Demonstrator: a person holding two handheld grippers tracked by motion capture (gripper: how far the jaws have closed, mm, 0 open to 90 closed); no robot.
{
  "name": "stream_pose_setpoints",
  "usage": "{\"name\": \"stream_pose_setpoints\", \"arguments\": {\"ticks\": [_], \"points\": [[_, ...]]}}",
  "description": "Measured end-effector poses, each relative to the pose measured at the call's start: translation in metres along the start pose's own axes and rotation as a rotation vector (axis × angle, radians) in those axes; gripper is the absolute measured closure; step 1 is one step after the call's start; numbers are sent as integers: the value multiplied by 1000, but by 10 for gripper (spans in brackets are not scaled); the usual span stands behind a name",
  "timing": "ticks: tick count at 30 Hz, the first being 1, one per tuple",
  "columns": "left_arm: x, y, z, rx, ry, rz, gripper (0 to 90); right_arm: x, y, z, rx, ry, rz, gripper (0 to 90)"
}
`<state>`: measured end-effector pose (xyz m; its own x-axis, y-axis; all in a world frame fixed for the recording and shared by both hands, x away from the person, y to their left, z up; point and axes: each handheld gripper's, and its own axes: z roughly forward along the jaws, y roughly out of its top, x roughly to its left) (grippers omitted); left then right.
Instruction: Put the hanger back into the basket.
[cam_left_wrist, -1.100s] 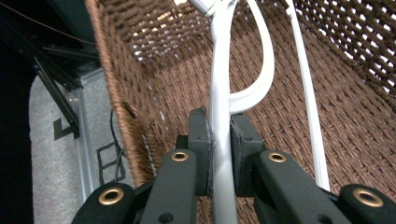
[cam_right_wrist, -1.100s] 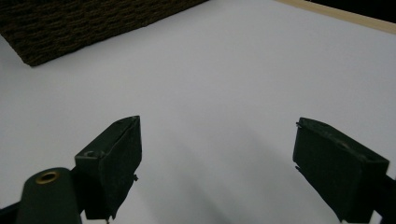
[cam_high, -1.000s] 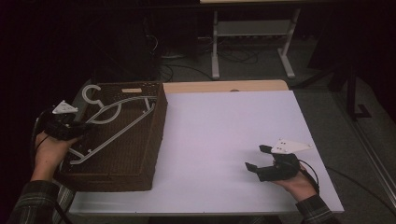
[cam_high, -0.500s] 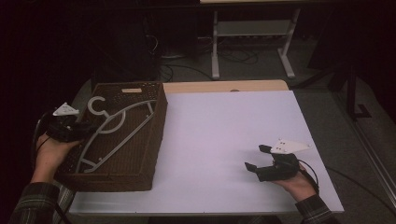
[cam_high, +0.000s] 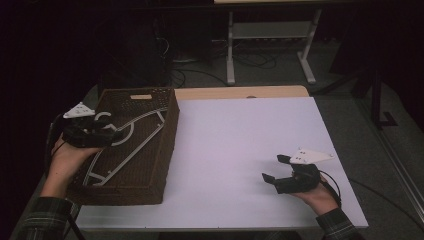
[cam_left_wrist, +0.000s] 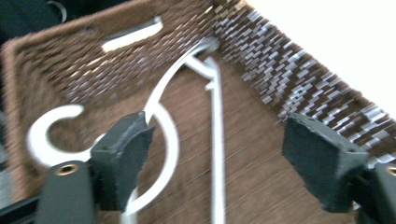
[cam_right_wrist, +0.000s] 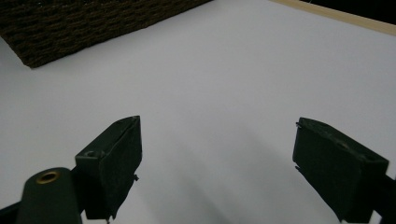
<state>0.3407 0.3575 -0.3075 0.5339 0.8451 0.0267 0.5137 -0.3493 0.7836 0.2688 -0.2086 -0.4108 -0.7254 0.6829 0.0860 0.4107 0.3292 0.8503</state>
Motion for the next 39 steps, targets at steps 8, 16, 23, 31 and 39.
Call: {"name": "stream_pose_setpoints", "arguments": {"ticks": [8, 16, 23, 31, 39], "points": [[-54, 30, 12, -27, -98, 74, 139, -1, 0, 0, -8, 0, 4, 150], [-107, 45, 35, -55, -197, 124, 68, -2, 0, -1, -11, -5, 10, 150], [-146, 49, 54, -60, -273, 154, 67, -3, 0, -2, -18, -17, 21, 150], [-181, 45, 75, -86, -342, 177, 67, -5, -1, -2, -21, -27, 28, 147], [-210, 25, 103, -75, -377, 173, 22, -7, -2, -2, -21, -28, 32, 136]]}}
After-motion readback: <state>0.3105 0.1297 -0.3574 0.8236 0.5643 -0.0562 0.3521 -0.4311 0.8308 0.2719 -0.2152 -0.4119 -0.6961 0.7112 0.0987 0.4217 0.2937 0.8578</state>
